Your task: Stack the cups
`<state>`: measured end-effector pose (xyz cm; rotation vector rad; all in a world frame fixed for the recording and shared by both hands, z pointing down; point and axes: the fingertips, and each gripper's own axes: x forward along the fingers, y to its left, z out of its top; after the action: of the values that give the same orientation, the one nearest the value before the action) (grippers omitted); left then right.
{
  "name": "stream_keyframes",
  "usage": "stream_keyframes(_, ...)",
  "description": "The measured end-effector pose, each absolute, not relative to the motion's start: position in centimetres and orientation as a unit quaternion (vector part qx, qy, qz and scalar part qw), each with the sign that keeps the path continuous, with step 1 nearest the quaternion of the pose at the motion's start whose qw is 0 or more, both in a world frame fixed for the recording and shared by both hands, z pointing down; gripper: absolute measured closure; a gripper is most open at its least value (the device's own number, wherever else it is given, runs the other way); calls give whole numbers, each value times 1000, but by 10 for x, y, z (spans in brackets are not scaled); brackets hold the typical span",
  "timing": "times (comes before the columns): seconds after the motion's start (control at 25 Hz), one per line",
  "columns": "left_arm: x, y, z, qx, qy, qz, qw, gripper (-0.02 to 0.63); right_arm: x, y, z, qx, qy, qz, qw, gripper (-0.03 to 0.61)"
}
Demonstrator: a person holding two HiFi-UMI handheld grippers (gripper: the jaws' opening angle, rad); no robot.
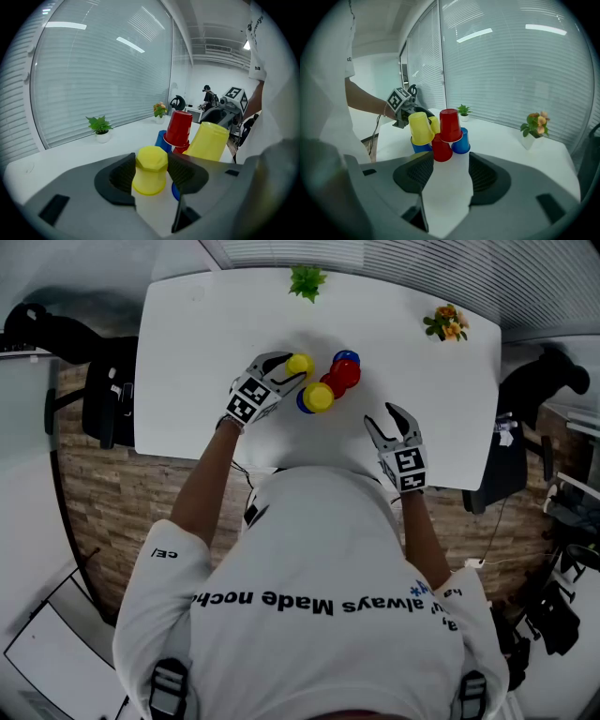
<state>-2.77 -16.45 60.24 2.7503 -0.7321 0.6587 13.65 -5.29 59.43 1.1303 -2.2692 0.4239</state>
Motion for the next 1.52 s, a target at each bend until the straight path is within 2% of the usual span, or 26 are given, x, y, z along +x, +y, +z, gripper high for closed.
stream_keyframes(0.4, -28, -169, 533, 936, -282, 195, 84, 377, 135, -50, 595, 419, -849, 157, 282, 331)
stream_keyframes(1.0, -11, -156, 433, 936, -296, 157, 108, 377, 133, -52, 597, 419, -849, 161, 278, 334)
stream_keyframes(1.52, 26, -129, 427, 942, -257, 190, 103, 377, 133, -50, 597, 420, -849, 163, 278, 334)
